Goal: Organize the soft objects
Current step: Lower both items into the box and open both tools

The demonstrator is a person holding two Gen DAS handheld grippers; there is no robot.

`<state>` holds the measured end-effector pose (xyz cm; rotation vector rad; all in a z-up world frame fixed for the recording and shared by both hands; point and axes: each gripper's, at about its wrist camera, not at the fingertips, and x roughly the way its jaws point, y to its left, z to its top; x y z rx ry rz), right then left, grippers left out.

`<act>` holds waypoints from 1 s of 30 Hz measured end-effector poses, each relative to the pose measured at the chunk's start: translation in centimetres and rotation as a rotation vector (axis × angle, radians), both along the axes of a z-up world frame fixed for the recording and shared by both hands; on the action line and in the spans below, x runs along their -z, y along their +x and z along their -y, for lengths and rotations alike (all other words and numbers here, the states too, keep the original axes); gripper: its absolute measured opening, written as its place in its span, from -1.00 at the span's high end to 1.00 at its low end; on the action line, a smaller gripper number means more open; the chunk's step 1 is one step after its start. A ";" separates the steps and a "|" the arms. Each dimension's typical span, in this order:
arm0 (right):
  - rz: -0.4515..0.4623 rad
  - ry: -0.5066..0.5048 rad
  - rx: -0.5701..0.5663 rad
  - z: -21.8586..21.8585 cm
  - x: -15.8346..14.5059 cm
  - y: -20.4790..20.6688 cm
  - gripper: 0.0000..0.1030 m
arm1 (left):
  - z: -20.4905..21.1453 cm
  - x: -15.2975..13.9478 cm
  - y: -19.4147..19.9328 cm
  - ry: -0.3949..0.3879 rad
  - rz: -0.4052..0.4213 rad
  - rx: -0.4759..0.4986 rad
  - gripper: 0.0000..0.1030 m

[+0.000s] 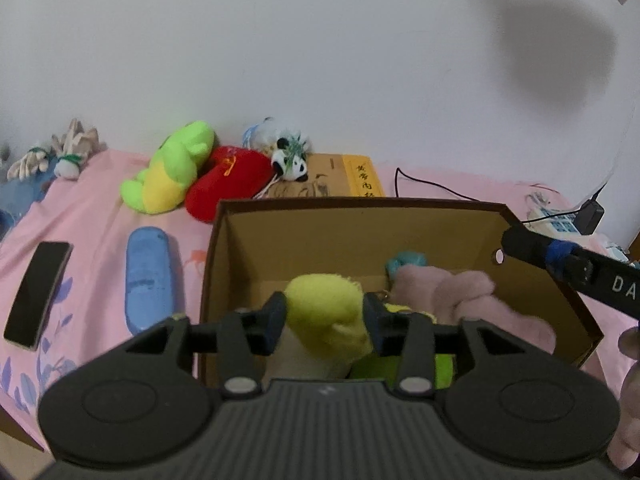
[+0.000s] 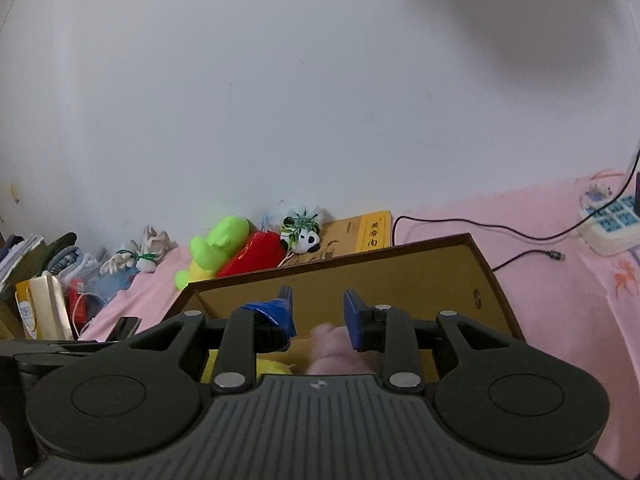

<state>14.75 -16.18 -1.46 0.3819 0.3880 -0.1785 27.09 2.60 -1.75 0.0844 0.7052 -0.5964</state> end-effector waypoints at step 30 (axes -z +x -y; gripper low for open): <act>-0.031 0.066 -0.035 -3.3 0.2 -7.9 0.74 | -3.5 -2.6 -7.8 0.088 0.022 -0.092 -0.26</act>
